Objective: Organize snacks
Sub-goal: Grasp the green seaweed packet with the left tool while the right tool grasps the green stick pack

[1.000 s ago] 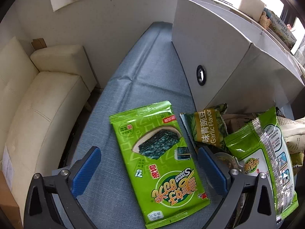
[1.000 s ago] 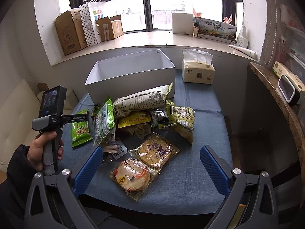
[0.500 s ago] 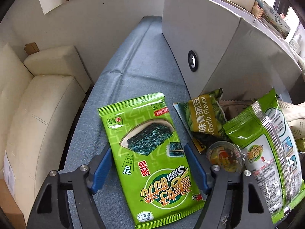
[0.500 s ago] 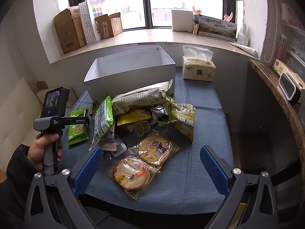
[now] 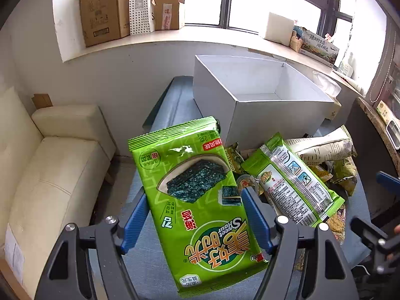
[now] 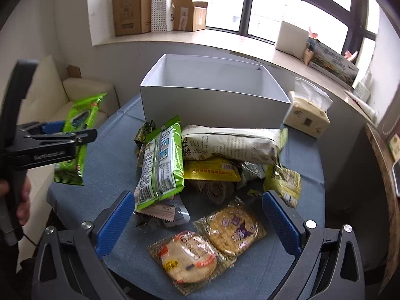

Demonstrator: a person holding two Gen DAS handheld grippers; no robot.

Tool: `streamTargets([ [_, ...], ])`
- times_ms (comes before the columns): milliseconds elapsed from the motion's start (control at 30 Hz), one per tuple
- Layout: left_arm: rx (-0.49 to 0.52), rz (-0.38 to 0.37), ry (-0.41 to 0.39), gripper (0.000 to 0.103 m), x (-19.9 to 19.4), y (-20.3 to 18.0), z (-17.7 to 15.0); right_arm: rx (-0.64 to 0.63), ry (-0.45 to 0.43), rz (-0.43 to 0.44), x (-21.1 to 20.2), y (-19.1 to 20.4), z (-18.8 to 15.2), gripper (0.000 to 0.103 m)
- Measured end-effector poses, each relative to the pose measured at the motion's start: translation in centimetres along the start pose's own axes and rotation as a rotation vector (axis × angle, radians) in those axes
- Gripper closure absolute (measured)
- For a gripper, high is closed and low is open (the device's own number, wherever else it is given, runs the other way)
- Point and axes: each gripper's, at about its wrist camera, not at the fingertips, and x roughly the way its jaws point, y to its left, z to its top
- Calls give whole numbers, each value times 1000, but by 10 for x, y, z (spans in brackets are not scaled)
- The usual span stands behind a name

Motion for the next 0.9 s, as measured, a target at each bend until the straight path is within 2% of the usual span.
streamTargets([
  [133,-21,-7,-30,25,-25,8,0,-139,51,-45,43,36,21,0],
  [333,-33,-17,-53,25,-46,13,-2,-271,141,-132,95,76,29,0],
  [400,-34,-22,-52,25,-47,14,-4,-295,160,-144,104,84,27,5],
  [467,-32,-20,-51,25,-47,14,-5,-299,174,-156,109,85,25,24],
  [533,-22,-18,-47,25,-47,12,-6,-287,198,-146,113,82,24,27],
  [700,-8,-23,-55,25,-50,6,-6,-235,171,-106,99,71,25,30],
  [900,15,-59,-81,25,-61,-2,-5,-189,83,-76,52,56,24,30],
])
